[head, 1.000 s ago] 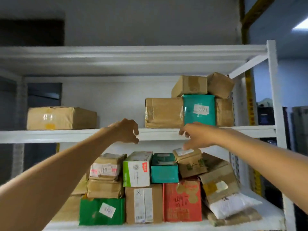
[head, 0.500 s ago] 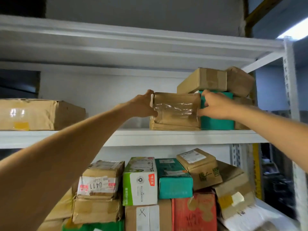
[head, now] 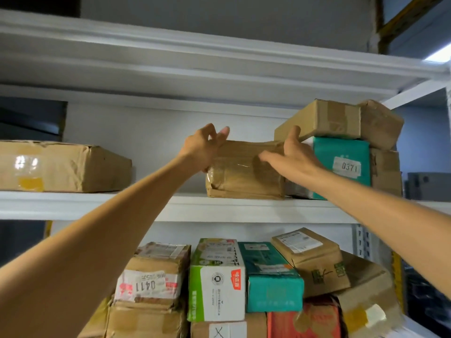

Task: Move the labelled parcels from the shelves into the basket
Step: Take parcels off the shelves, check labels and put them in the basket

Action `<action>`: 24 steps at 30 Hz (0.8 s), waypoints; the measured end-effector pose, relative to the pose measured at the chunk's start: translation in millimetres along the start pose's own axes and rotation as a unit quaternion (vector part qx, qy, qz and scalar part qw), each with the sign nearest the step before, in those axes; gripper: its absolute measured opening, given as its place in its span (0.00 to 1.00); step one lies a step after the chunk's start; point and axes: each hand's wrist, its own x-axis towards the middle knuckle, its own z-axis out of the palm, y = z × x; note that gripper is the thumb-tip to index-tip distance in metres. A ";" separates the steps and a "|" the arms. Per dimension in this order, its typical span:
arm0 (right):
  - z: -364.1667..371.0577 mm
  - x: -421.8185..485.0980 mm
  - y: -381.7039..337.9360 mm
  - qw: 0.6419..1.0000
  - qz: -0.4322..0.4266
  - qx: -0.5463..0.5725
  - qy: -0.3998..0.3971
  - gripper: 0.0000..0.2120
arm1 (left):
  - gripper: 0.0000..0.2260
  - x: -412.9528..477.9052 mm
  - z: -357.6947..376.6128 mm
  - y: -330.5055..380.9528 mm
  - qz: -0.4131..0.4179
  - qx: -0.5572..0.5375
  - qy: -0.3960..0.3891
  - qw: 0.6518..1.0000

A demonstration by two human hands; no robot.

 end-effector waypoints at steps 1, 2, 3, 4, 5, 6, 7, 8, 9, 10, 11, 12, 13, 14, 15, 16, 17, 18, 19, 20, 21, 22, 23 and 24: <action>4.8 1.6 -6.9 1.000 0.016 0.025 0.005 0.44 | 0.20 -1.0 -4.7 -2.0 0.008 0.007 0.028 1.000; 9.8 2.7 -14.0 0.998 0.026 0.052 0.016 0.43 | 0.19 -3.0 -9.1 -4.9 0.013 0.004 0.059 0.998; 15.2 5.0 -20.1 0.996 0.038 0.078 0.030 0.41 | 0.18 -5.2 -13.7 -9.2 0.011 -0.015 0.083 0.996; 19.7 5.9 -26.1 0.993 0.051 0.096 0.045 0.39 | 0.16 -6.3 -18.6 -14.4 0.000 -0.052 0.098 0.994; 23.4 7.5 -30.9 0.990 0.063 0.109 0.058 0.37 | 0.14 -5.5 -24.8 -20.6 -0.018 -0.106 0.101 0.989; 26.4 8.2 -36.1 0.988 0.074 0.121 0.068 0.36 | 0.12 -5.2 -32.1 -25.6 -0.041 -0.162 0.095 0.981; 28.7 8.9 -40.4 0.984 0.083 0.143 0.071 0.35 | 0.13 -5.0 -39.8 -31.0 -0.061 -0.210 0.084 0.972; 31.1 9.1 -45.1 0.979 0.085 0.170 0.068 0.34 | 0.17 -4.8 -47.5 -37.2 -0.072 -0.242 0.071 0.965; 35.4 9.6 -49.9 0.975 0.079 0.197 0.060 0.33 | 0.21 -5.5 -55.0 -45.3 -0.075 -0.259 0.060 0.961; 41.0 9.9 -55.0 0.973 0.068 0.214 0.048 0.34 | 0.25 -8.9 -61.7 -54.4 -0.074 -0.271 0.056 0.958; 47.1 7.2 -61.0 0.973 0.063 0.218 0.031 0.37 | 0.29 -13.8 -67.0 -65.3 -0.074 -0.288 0.052 0.954; 54.4 4.4 -66.6 0.976 0.060 0.211 0.016 0.42 | 0.32 -20.6 -71.1 -76.5 -0.075 -0.311 0.047 0.946; 63.1 2.7 -71.7 0.979 0.060 0.197 0.003 0.46 | 0.33 -27.2 -75.2 -89.1 -0.081 -0.337 0.045 0.937; 72.1 0.9 -77.3 0.982 0.054 0.181 -0.011 0.49 | 0.35 -33.3 -79.6 -101.1 -0.081 -0.354 0.045 0.931; 78.7 -1.4 -81.9 0.985 0.053 0.162 -0.021 0.50 | 0.37 -34.6 -83.1 -112.8 -0.076 -0.354 0.040 0.931; 83.6 -2.0 -85.5 0.986 0.050 0.158 -0.023 0.49 | 0.39 -33.5 -85.9 -120.4 -0.067 -0.344 0.025 0.936; 85.6 -3.4 -89.7 0.983 0.052 0.172 -0.031 0.45 | 0.40 -29.8 -87.5 -125.9 -0.061 -0.323 0.008 0.944; 86.7 -4.9 -94.7 0.980 0.045 0.188 -0.038 0.43 | 0.41 -26.8 -89.0 -127.2 -0.054 -0.294 -0.011 0.954; 86.7 -7.6 -99.3 0.980 0.038 0.188 -0.047 0.46 | 0.40 -23.8 -90.3 -126.1 -0.051 -0.261 -0.026 0.964; 89.7 -4.6 -97.7 0.982 0.020 0.180 -0.056 0.53 | 0.38 -20.5 -90.5 -124.8 -0.047 -0.230 -0.038 0.971; 91.4 -2.5 -95.2 0.983 0.003 0.173 -0.061 0.58 | 0.35 -18.9 -90.4 -122.5 -0.038 -0.196 -0.044 0.979; 92.3 1.2 -91.0 0.984 -0.012 0.166 -0.065 0.57 | 0.30 -18.3 -89.7 -120.6 -0.025 -0.164 -0.041 0.985; 90.7 0.5 -90.7 0.982 -0.021 0.172 -0.073 0.50 | 0.26 -17.2 -88.8 -119.1 -0.015 -0.147 -0.032 0.989; 88.0 -1.7 -91.7 0.979 -0.032 0.185 -0.074 0.40 | 0.24 -15.3 -87.9 -118.9 -0.012 -0.148 -0.016 0.989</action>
